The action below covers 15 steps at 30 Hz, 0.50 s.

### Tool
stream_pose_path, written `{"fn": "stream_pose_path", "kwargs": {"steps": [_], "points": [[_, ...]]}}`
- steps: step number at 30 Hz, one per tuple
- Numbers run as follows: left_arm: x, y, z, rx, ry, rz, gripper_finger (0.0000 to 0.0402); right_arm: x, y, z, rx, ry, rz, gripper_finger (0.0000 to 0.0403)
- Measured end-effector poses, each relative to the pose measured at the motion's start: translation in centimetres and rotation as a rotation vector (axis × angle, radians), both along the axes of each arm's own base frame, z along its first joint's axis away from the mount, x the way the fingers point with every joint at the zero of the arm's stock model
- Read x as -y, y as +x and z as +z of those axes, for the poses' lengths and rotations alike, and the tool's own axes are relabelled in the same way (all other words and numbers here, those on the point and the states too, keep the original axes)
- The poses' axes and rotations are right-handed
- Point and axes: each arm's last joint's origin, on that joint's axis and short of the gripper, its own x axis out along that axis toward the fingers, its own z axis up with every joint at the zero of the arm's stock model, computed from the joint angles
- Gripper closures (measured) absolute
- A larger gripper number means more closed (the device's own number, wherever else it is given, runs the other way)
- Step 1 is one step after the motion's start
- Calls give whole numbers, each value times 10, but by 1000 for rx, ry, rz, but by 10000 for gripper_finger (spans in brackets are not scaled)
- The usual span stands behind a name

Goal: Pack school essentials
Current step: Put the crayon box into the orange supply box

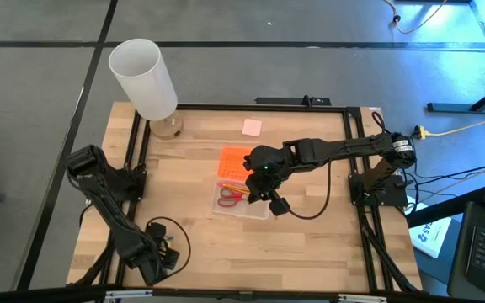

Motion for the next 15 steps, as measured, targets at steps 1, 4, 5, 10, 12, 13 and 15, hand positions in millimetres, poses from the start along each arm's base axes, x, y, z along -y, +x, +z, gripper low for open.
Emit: {"fn": "stream_pose_path", "kwargs": {"steps": [1,4,5,10,12,13,15], "points": [[1,0,-2,-5,7,11,3,0,0,0,0,0,0,374],[2,1,-9,-17,26,13,2,0,0,0,0,0,0,374],[3,2,-11,-21,31,13,3,0,0,0,0,0,0,374],[5,3,-20,-38,59,12,3,0,0,0,0,0,0,374],[6,4,-25,-43,67,12,3,0,0,0,0,0,0,374],[7,5,-28,-45,70,12,3,0,0,0,0,0,0,374],[9,6,-33,-47,73,9,3,0,0,0,0,0,0,374]]}}
